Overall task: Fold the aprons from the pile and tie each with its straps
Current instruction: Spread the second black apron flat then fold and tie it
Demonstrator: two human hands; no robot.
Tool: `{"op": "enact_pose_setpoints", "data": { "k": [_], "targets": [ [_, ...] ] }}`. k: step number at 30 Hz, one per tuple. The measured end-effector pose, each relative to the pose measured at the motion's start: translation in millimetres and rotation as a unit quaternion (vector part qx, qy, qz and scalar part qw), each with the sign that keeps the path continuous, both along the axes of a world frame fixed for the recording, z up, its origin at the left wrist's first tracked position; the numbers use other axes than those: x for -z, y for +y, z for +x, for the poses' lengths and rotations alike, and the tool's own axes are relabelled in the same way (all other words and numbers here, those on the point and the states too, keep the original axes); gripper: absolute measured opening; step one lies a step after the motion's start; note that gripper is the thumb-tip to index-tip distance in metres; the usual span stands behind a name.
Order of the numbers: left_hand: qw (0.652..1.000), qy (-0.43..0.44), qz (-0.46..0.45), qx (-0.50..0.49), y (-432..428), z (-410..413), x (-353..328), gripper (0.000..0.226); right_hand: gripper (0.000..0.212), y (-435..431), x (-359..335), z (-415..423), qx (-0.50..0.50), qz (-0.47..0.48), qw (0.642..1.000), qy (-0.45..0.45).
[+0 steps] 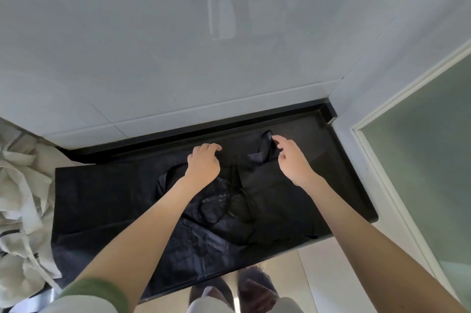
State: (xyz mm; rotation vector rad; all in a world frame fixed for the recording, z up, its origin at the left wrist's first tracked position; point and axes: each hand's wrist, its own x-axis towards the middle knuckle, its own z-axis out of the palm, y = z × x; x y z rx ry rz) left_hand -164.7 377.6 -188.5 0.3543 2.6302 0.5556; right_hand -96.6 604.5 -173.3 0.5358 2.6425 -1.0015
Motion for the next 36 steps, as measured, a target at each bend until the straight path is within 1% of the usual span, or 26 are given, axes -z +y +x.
{"op": "enact_pose_setpoints", "data": {
  "k": [2, 4, 6, 8, 9, 10, 13, 14, 16, 17, 19, 20, 23, 26, 28, 31, 33, 36],
  "targets": [
    [0.999, -0.021, -0.007, 0.028, 9.3, -2.5, 5.3, 0.039, 0.066, 8.2, 5.8, -9.2, -0.024, 0.035, 0.999, 0.005],
    [0.998, -0.037, -0.015, 0.047, 21.2, -8.6, 12.2, 0.042, 0.066, 14.6, 11.0, -24.9, -0.064, 0.064, 0.996, 0.007],
    [0.997, -0.046, -0.018, 0.063, 33.6, -13.1, 16.7, 0.045, 0.055, 20.6, 17.5, -41.0, -0.106, 0.076, 0.991, 0.013],
    [0.994, -0.064, -0.022, 0.083, 43.1, -14.7, 18.8, 0.047, 0.033, 28.0, 21.9, -52.3, -0.153, 0.084, 0.985, 0.014],
    [0.993, -0.075, -0.023, 0.090, 47.0, -15.4, 20.1, 0.045, 0.024, 32.0, 22.5, -57.3, -0.180, 0.087, 0.980, 0.016],
    [0.991, -0.084, -0.025, 0.097, 50.3, -15.6, 20.3, 0.041, 0.019, 34.8, 21.6, -61.2, -0.209, 0.084, 0.974, 0.019],
    [0.990, -0.114, -0.015, 0.085, 57.0, -19.1, 21.4, 0.020, 0.021, 41.5, 18.1, -71.5, -0.261, 0.042, 0.964, 0.021],
    [0.988, -0.135, -0.004, 0.075, 56.9, -22.0, 20.4, 0.018, 0.019, 42.5, 14.7, -73.9, -0.259, 0.027, 0.965, 0.010],
    [0.980, -0.184, 0.038, 0.060, 51.8, -29.6, 20.3, 0.016, 0.010, 44.8, 13.8, -79.6, -0.252, 0.012, 0.968, -0.009],
    [0.972, -0.216, 0.071, 0.053, 47.9, -33.3, 19.9, 0.017, 0.013, 45.1, 13.9, -82.2, -0.260, 0.016, 0.965, -0.018],
    [0.953, -0.266, 0.141, 0.026, 39.2, -41.0, 19.2, 0.022, 0.033, 46.3, 17.6, -90.4, -0.297, 0.038, 0.953, -0.042],
    [0.947, -0.278, 0.162, 0.014, 36.0, -42.7, 18.1, 0.022, 0.036, 45.2, 19.3, -93.1, -0.321, 0.055, 0.944, -0.053],
    [0.949, -0.269, 0.167, 0.009, 33.3, -47.1, 15.9, 0.020, 0.030, 42.0, 25.2, -102.1, -0.360, 0.117, 0.925, -0.036],
    [0.959, -0.248, 0.133, 0.024, 37.2, -49.3, 16.3, 0.020, 0.030, 44.3, 31.0, -108.1, -0.367, 0.175, 0.914, -0.012],
    [0.964, -0.239, 0.119, 0.021, 38.2, -49.5, 19.8, 0.017, 0.029, 45.9, 30.9, -111.3, -0.372, 0.163, 0.914, -0.026],
    [0.965, -0.233, 0.118, 0.013, 37.6, -50.8, 21.9, 0.007, 0.023, 44.8, 30.0, -115.1, -0.376, 0.140, 0.915, -0.030],
    [0.965, -0.231, 0.122, 0.005, 37.4, -51.6, 23.6, 0.005, 0.022, 43.0, 31.1, -115.8, -0.384, 0.152, 0.910, -0.024],
    [0.967, -0.215, 0.136, -0.018, 41.3, -50.3, 25.9, 0.009, 0.017, 40.1, 34.8, -114.0, -0.388, 0.189, 0.902, -0.016]
  ]
}}
